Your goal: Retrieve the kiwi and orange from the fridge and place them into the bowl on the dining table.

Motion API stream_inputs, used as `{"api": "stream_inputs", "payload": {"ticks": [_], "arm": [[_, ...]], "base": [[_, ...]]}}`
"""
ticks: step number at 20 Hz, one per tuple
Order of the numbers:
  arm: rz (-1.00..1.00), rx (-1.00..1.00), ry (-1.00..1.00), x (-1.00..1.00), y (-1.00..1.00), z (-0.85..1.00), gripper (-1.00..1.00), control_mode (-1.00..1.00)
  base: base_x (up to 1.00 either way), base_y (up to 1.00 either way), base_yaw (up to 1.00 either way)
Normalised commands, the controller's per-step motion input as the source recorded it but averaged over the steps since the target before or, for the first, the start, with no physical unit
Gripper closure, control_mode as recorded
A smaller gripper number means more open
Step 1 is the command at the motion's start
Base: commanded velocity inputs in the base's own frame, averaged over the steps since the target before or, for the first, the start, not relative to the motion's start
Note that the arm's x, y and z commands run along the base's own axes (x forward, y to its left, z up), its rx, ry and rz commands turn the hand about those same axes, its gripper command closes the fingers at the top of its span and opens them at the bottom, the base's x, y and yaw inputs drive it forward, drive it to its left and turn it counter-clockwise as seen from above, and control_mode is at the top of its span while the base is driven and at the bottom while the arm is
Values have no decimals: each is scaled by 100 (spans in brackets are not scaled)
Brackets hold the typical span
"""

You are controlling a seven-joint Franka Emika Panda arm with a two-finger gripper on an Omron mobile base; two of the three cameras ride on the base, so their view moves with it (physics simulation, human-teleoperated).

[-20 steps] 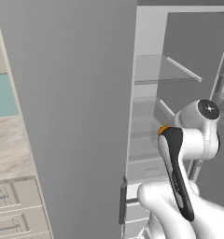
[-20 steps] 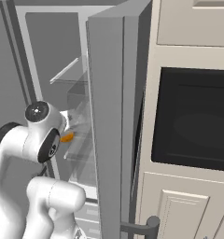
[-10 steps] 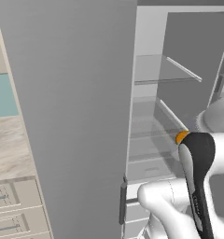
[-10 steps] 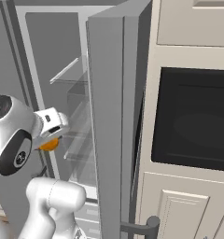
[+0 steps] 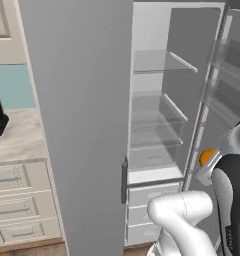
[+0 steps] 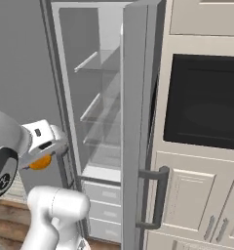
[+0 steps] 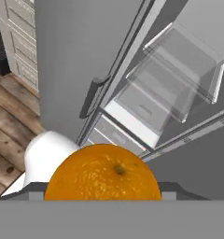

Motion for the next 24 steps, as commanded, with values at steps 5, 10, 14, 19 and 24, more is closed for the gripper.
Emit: {"api": "stream_inputs", "payload": {"ticks": [5,10,14,19,24], "arm": [[0,0,0,0,0,0,100,100],[0,0,0,0,0,0,100,100],[0,0,0,0,0,0,100,100],[0,0,0,0,0,0,100,100],[0,0,0,0,0,0,100,100]], "base": [[-87,46,44],[-22,68,82],[0,23,100],[0,16,100],[0,26,100]]}}
